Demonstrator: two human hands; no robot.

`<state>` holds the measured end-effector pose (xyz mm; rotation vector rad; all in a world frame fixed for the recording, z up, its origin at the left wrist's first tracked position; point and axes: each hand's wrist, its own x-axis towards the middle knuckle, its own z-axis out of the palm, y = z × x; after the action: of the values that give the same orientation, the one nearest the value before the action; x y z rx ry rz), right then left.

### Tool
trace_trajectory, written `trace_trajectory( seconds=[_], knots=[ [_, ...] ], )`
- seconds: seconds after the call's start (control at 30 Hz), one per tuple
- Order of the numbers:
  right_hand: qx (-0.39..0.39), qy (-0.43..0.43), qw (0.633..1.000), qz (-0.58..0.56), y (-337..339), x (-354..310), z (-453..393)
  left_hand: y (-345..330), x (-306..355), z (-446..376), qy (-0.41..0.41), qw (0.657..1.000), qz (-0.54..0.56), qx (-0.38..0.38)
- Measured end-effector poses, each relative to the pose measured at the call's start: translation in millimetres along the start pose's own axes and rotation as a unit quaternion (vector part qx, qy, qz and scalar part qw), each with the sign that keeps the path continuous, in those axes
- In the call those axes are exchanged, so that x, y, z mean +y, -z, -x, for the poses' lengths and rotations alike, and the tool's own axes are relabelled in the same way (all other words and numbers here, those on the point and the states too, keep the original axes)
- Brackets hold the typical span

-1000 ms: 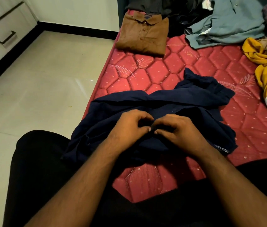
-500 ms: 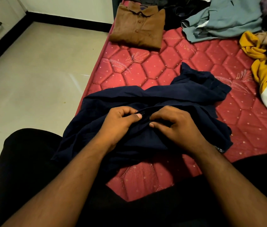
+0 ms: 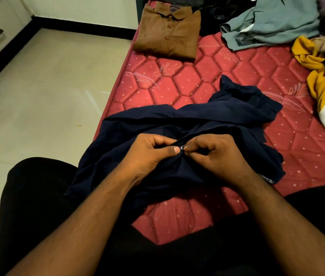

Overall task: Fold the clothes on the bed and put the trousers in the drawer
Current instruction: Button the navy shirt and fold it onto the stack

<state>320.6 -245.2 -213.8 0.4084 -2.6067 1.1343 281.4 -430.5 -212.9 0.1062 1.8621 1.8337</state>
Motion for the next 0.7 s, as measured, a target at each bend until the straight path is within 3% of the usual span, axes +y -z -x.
trace_trajectory(
  seconds=[0.2,0.37,0.7],
  knots=[
    [0.001,-0.012,1.000,0.018,-4,-2,1,1,-1,1,-0.050,0.996,-0.075,0.001],
    [-0.020,-0.058,0.998,-0.026,-3,-6,4,2,-2,1,-0.038,0.997,-0.057,-0.024],
    [-0.054,-0.073,0.993,0.077,-7,-2,5,-5,-13,1,-0.037,0.993,-0.108,0.005]
  ],
)
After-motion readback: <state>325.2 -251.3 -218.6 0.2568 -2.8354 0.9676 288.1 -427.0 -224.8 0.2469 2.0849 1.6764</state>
